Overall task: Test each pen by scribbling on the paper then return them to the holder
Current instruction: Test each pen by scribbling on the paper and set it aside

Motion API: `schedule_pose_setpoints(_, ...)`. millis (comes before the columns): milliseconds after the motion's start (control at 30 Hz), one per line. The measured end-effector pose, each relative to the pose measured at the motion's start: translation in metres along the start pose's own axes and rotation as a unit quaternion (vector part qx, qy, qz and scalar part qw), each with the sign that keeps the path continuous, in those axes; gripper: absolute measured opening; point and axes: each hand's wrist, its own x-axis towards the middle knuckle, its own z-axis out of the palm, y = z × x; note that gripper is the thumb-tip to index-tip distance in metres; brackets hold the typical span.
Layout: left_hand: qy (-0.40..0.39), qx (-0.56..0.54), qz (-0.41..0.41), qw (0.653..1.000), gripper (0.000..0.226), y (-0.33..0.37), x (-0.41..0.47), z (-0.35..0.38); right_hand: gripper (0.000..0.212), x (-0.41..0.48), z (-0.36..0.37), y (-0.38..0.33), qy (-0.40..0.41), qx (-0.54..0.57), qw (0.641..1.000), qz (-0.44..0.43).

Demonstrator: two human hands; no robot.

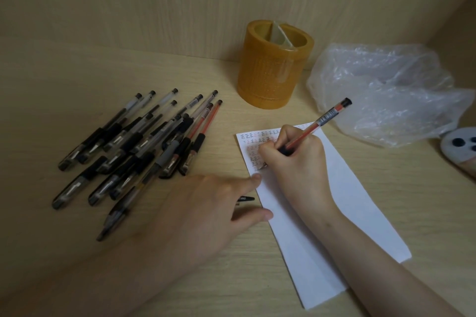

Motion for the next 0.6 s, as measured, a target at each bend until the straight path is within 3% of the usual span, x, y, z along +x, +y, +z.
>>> schedule_pose_setpoints(233, -0.011, -0.002, -0.031, 0.999, 0.060, 0.005, -0.003, -0.002, 0.036, 0.001, -0.001, -0.001, -0.001, 0.008, 1.000, 0.018)
schedule_pose_setpoints(300, -0.019, -0.004, -0.037, 0.999, 0.061, 0.004, -0.002, 0.000, 0.038, 0.007, -0.006, 0.000, 0.019, 0.102, 0.992, 0.070)
schedule_pose_setpoints(400, -0.024, -0.019, -0.047, 0.998, 0.062, 0.003, -0.003, 0.001, 0.038, 0.018, -0.021, 0.002, 0.004, 0.283, 0.948, 0.145)
schedule_pose_setpoints(500, -0.012, -0.057, -0.069, 0.996, 0.059, 0.001, -0.003, -0.001, 0.033, 0.024, -0.033, -0.004, -0.071, 0.308, 0.932, 0.176)
schedule_pose_setpoints(600, 0.010, -0.157, -0.074, 0.985, 0.047, -0.002, -0.004, -0.003, 0.033, 0.024, -0.040, -0.018, -0.096, 0.345, 0.912, 0.202)
